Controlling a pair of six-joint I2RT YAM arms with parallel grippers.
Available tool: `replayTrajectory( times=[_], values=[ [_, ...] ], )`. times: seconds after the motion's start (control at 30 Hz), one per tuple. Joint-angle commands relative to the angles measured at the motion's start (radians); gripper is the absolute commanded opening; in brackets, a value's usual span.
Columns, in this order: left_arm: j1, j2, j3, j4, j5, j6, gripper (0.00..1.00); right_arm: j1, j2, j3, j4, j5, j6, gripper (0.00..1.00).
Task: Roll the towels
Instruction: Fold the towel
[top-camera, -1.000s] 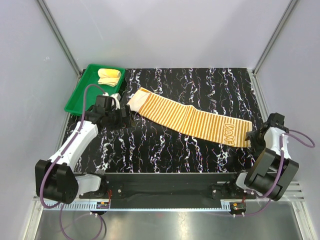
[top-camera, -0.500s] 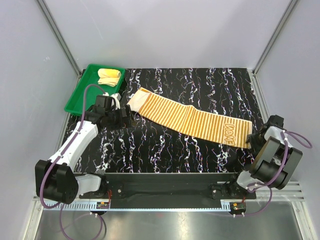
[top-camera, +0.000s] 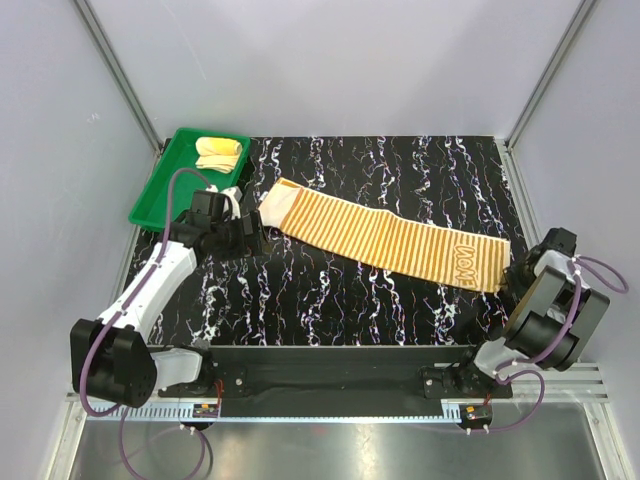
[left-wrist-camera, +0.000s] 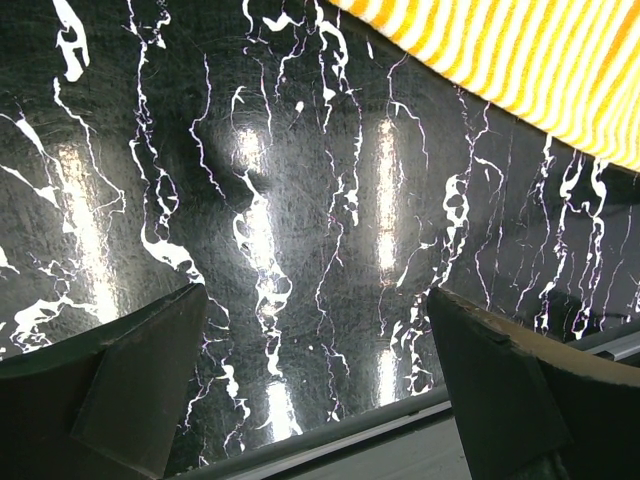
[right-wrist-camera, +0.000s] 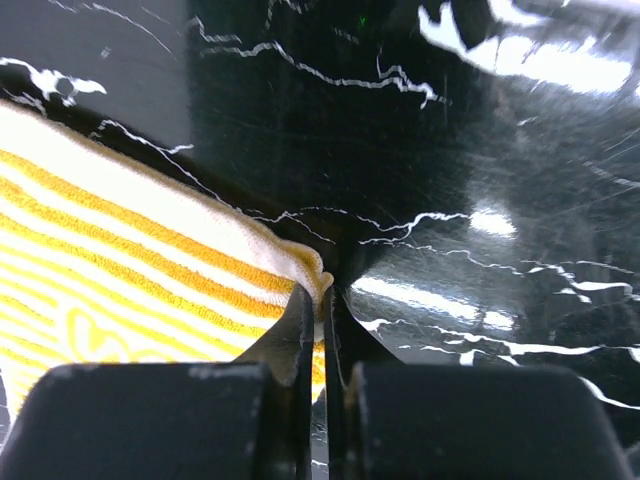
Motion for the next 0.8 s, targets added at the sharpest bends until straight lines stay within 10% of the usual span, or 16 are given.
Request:
replayTrajectory(
  times=[0.0, 0.47, 0.77],
  values=[
    [-0.011, 0.006, 0.018, 0.019, -0.025, 0.023, 0.99, -0.022, -0.046, 0.094, -0.035, 0.073, -0.067, 0.00],
    [-0.039, 0.131, 0.070, -0.007, -0.051, 0.000, 0.99, -0.168, -0.177, 0.240, -0.121, -0.068, -0.077, 0.00],
    [-0.118, 0.210, 0.167, 0.047, -0.048, -0.107, 0.99, 0.085, -0.203, 0.420, -0.210, 0.014, -0.072, 0.00]
  ],
)
